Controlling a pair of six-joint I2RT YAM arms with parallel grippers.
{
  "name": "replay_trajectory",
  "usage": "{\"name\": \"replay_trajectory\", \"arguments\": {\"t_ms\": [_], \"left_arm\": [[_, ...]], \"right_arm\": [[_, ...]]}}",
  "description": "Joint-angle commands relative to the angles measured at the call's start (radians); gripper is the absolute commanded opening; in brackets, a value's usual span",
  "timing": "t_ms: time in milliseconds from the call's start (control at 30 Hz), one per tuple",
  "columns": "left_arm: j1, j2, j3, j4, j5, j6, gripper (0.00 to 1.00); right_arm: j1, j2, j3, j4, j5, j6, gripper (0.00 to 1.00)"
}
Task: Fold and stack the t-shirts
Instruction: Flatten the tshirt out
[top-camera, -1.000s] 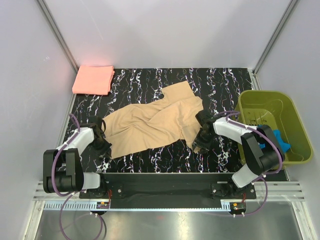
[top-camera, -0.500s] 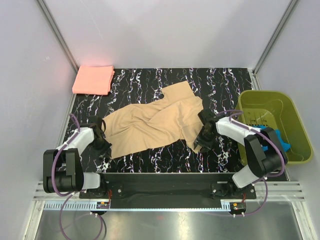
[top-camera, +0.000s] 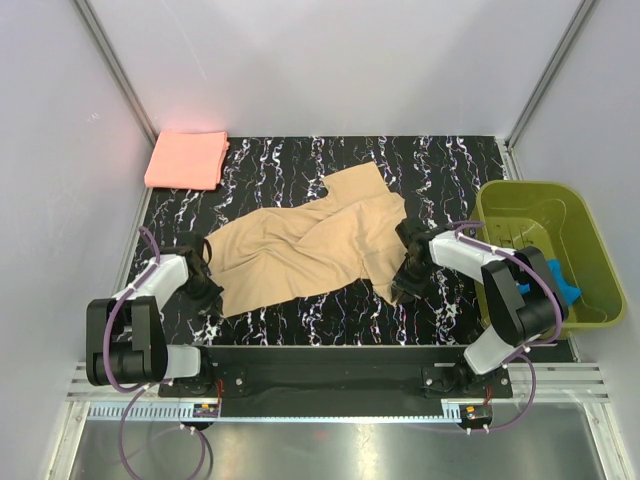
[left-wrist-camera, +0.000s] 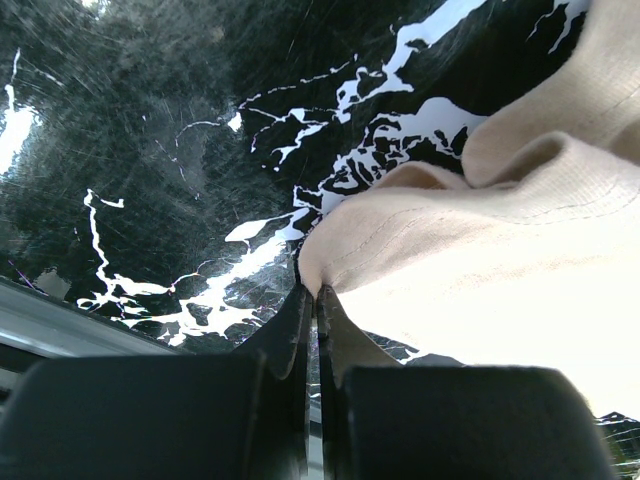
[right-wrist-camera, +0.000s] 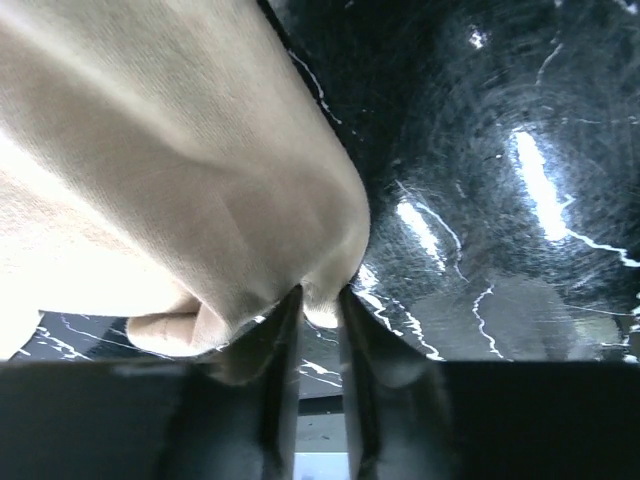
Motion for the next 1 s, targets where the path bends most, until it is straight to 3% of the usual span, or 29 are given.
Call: {"name": "replay_trajectory", "arguments": {"t_ms": [0, 67, 100, 267, 467, 567, 767, 967], "left_arm": [[0.006, 0.007, 0.010, 0.055, -0.013, 0.001, 0.00], [0.008, -0.010, 0.014, 0.050, -0.014, 0.006, 0.00], [0.006, -0.018, 0.031, 0.038, -0.025, 0.015, 0.00], [0.005, -0.108, 0.114, -0.005, -0.068, 0.061, 0.00], [-0.015, -0.281, 0.267, -0.020, -0.071, 0.093, 0.00], [-0.018, -0.303, 0.422, 0.004, -0.105, 0.121, 0.00], [-0.020, -0.260, 0.786, 0.021, -0.116, 0.231, 0.00], [-0.046, -0.208, 1.150, -0.060, -0.112, 0.280, 0.00]], "right_arm": [[0.004, 0.034, -0.043, 0.093, 0.060, 0.049, 0.18], [0.001, 0.018, -0.044, 0.091, 0.077, 0.047, 0.11], [0.001, -0.001, -0.029, 0.078, 0.092, 0.041, 0.01], [-0.010, -0.120, 0.083, -0.082, 0.167, -0.026, 0.00], [-0.117, -0.242, 0.392, -0.238, 0.261, -0.170, 0.00], [-0.223, -0.210, 0.630, -0.264, 0.273, -0.262, 0.00], [-0.254, -0.140, 1.022, -0.309, 0.281, -0.329, 0.00], [-0.252, -0.215, 1.226, -0.315, 0.255, -0.353, 0.00]]}}
